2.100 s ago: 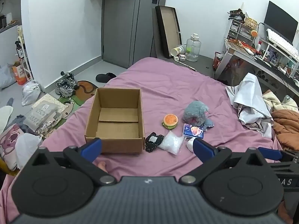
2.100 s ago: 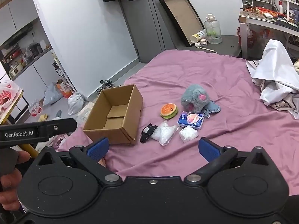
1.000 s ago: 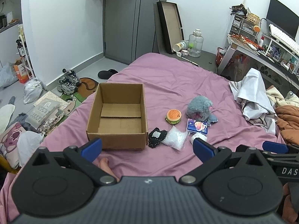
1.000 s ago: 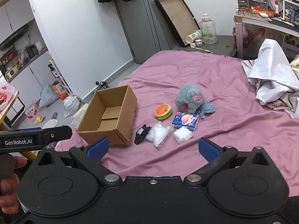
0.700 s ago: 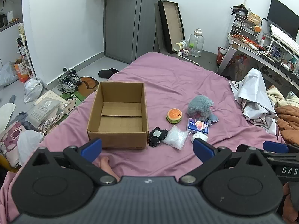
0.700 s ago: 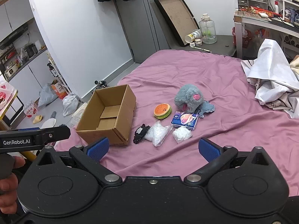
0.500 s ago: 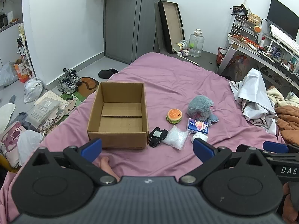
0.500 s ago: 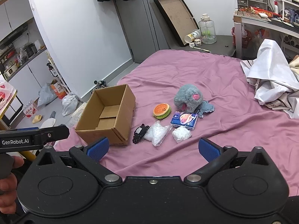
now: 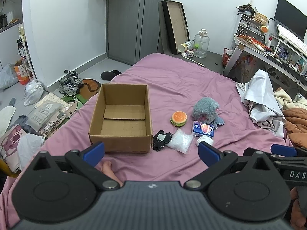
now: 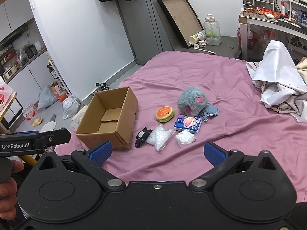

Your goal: Organize soft objects

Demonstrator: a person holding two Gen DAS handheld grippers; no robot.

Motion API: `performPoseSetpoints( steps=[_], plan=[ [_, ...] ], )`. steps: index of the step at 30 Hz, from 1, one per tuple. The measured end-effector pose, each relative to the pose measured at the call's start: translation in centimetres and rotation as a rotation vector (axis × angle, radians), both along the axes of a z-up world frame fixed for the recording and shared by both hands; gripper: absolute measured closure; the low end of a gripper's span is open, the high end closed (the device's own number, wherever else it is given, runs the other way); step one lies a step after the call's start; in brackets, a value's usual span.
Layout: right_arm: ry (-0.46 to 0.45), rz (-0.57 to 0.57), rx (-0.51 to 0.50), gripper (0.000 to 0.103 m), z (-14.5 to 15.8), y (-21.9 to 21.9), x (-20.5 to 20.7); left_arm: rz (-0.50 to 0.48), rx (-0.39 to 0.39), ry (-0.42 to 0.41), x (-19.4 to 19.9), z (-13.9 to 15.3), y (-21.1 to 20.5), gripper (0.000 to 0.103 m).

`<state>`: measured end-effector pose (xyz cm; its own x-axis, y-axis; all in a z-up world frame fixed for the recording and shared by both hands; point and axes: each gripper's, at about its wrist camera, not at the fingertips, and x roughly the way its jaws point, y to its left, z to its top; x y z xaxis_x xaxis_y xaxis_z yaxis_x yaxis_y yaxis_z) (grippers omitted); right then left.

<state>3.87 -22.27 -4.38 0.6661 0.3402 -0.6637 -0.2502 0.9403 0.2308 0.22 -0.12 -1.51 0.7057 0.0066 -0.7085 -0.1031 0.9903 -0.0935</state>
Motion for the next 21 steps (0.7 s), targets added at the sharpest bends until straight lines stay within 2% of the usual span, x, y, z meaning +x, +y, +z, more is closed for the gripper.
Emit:
performPoseSetpoints(
  steps=[21],
  plan=[
    [0.003,-0.031,0.039,0.0,-1.7,-1.3,1.5,-0.045,-0.032,0.006,2.8,-1.9,-1.0,0.001]
  ],
)
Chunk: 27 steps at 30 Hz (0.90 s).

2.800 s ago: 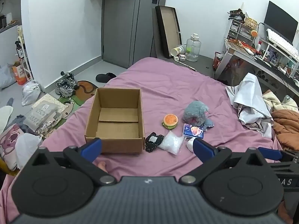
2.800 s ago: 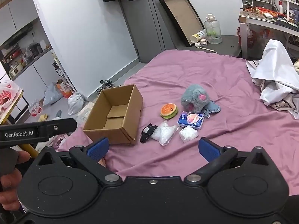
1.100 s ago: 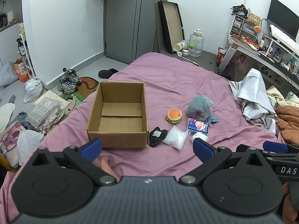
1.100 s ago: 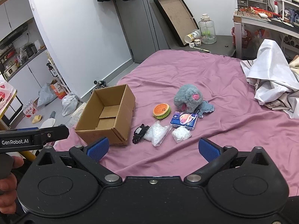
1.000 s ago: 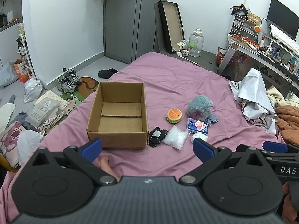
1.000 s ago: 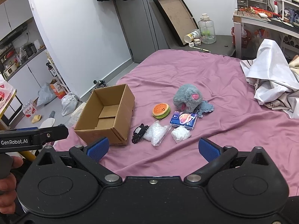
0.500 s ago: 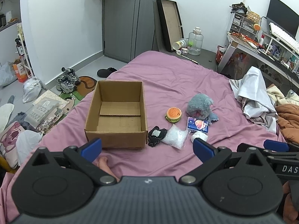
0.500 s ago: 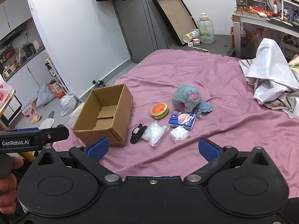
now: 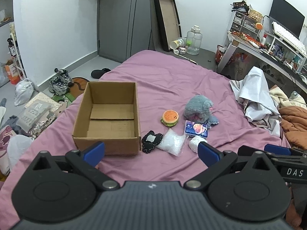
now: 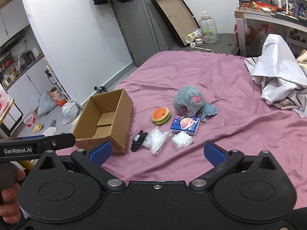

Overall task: Organize soft objects
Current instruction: 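Grasp the clear bead bag with the left tool while the right grasps the white bundle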

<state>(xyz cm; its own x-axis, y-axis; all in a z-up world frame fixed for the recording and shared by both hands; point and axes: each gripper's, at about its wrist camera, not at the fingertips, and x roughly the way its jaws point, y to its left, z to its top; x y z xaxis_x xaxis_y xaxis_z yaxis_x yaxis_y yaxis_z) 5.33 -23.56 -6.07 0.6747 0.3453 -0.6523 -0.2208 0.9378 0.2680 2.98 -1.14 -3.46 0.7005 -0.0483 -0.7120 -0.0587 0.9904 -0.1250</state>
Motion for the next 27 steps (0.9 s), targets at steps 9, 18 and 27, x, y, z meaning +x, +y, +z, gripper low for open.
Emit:
performPoseSetpoints(
  steps=[9,18,27],
  plan=[
    [0.04,-0.044,0.026,0.007,-2.3,-1.2,2.0,-0.027,-0.009,0.047,2.6,-2.3,-1.5,0.003],
    [0.074,-0.055,0.038,0.014,-4.0,-1.5,3.8,-0.045,-0.024,0.103,5.6,-4.8,-2.6,0.007],
    [0.111,-0.063,0.044,0.029,-5.7,-1.5,5.9,-0.048,-0.074,0.153,8.6,-7.4,-3.0,0.016]
  ],
)
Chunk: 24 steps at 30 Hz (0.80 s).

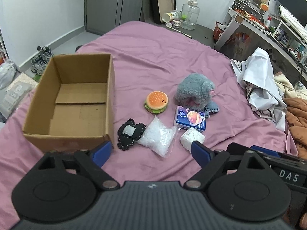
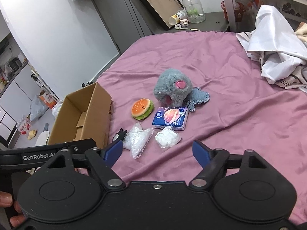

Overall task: Organize soft objects
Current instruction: 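Grasp the clear bead bag with the left tool while the right grasps the white bundle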

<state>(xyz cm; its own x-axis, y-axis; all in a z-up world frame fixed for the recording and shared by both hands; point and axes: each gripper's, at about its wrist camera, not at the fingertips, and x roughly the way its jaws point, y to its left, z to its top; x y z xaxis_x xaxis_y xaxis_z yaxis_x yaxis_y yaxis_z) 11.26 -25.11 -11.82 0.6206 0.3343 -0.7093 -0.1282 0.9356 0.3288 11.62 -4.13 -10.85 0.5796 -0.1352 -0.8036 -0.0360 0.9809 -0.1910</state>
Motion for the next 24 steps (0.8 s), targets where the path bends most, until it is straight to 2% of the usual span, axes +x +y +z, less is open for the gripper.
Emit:
performPoseSetpoints(
  steps=[3,8,11,22,24],
  plan=[
    [0.017,-0.018,0.016,0.039,-0.7,-0.2,0.9,0.0,-0.028,0.014,1.0,-0.9,-0.2,0.023],
    [0.046,-0.055,0.043,0.049,-1.8,-0.6,2.4,-0.009,-0.057,0.038,2.6,-2.5,-0.7,0.028],
    [0.067,-0.073,0.057,0.059,-2.4,-0.7,3.1,-0.009,-0.08,0.055,3.5,-3.5,-0.9,0.033],
    [0.153,-0.135,0.123,0.06,-5.1,-0.1,5.8,0.032,-0.136,0.123,6.6,-7.4,-1.2,0.035],
    [0.167,-0.152,0.13,0.06,-5.7,0.0,6.5,0.053,-0.157,0.144,7.1,-8.1,-1.0,0.04]
  ],
)
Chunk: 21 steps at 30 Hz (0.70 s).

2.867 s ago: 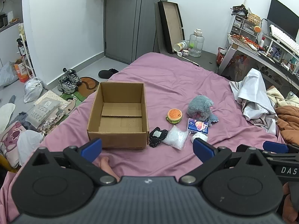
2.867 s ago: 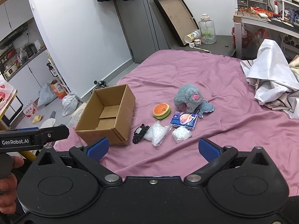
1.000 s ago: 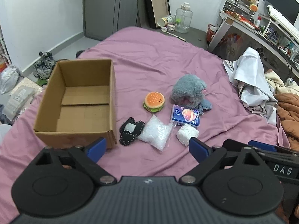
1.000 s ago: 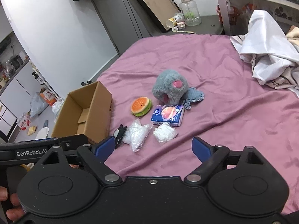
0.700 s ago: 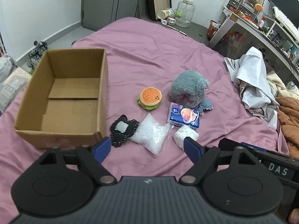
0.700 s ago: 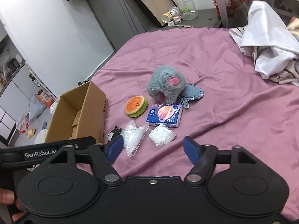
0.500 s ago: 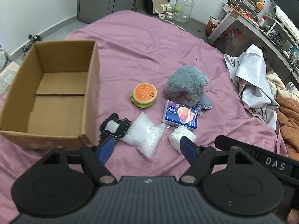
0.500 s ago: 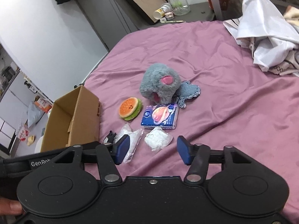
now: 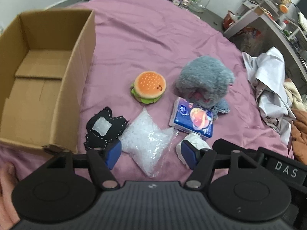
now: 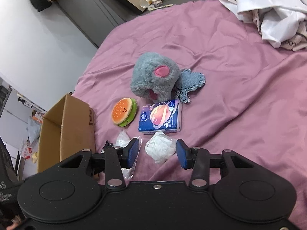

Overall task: Organize soft objects
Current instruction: 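Grasp the clear bead bag with the left tool while the right grasps the white bundle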

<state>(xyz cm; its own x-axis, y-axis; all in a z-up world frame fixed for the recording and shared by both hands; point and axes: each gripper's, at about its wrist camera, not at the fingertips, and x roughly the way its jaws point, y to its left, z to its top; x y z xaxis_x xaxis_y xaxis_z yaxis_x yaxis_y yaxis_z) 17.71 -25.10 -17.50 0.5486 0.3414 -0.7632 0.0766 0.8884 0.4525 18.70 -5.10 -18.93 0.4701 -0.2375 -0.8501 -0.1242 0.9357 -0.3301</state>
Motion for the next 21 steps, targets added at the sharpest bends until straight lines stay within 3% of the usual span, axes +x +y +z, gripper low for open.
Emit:
performPoseSetpoints(
  steps=[13,18,21],
  plan=[
    [0.134,-0.103,0.099,0.059,-4.5,0.0,2.3,0.09,-0.072,0.112,1.5,-3.8,0.4,0.044],
    [0.14,-0.11,0.157,0.063,-5.0,-0.1,2.4,0.111,-0.089,0.096,1.3,-3.4,0.6,0.063],
    [0.122,-0.119,0.169,0.064,-4.5,-0.3,2.0,0.107,-0.1,0.079,1.0,-2.6,0.7,0.07]
  ],
)
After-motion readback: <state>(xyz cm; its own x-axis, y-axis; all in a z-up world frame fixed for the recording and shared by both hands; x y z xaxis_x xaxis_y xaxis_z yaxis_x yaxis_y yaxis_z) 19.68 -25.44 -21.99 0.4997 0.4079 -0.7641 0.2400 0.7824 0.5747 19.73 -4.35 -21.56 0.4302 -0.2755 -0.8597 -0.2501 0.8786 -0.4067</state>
